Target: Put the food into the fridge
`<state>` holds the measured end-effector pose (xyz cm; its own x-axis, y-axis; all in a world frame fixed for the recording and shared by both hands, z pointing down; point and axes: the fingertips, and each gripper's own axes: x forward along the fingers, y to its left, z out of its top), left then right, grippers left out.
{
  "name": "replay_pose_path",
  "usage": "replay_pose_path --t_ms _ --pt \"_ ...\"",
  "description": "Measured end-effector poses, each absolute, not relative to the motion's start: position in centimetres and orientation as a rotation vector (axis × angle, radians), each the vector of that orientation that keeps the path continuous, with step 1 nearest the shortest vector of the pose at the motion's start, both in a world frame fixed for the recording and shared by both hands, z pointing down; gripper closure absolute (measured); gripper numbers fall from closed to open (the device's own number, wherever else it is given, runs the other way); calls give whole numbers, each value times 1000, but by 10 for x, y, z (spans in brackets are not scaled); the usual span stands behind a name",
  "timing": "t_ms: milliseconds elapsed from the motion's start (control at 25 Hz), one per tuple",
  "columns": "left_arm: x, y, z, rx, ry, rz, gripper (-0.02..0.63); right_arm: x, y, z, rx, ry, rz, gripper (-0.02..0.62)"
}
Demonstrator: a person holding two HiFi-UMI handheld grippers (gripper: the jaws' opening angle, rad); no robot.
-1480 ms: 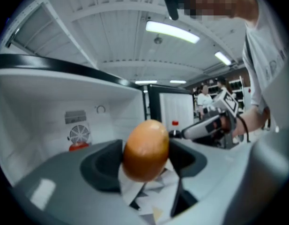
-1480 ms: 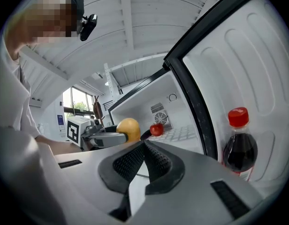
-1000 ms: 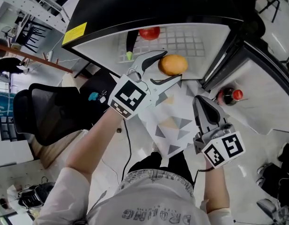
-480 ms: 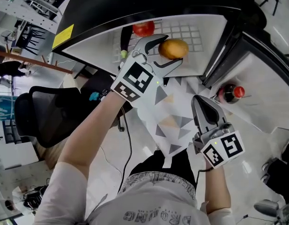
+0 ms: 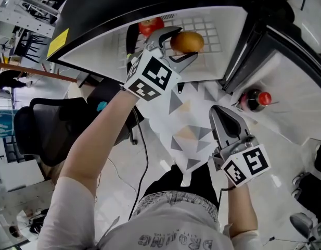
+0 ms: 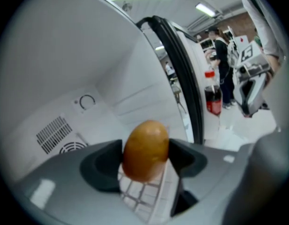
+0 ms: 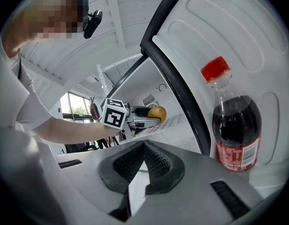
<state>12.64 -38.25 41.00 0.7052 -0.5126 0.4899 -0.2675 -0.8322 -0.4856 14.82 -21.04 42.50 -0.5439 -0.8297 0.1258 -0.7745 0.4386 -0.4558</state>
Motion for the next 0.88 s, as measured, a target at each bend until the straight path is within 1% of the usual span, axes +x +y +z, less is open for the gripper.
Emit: replay_pose_path --t_ms 880 --pt "144 -388 433 -2395 591 -951 291 146 -210 435 -1420 2584 -745 594"
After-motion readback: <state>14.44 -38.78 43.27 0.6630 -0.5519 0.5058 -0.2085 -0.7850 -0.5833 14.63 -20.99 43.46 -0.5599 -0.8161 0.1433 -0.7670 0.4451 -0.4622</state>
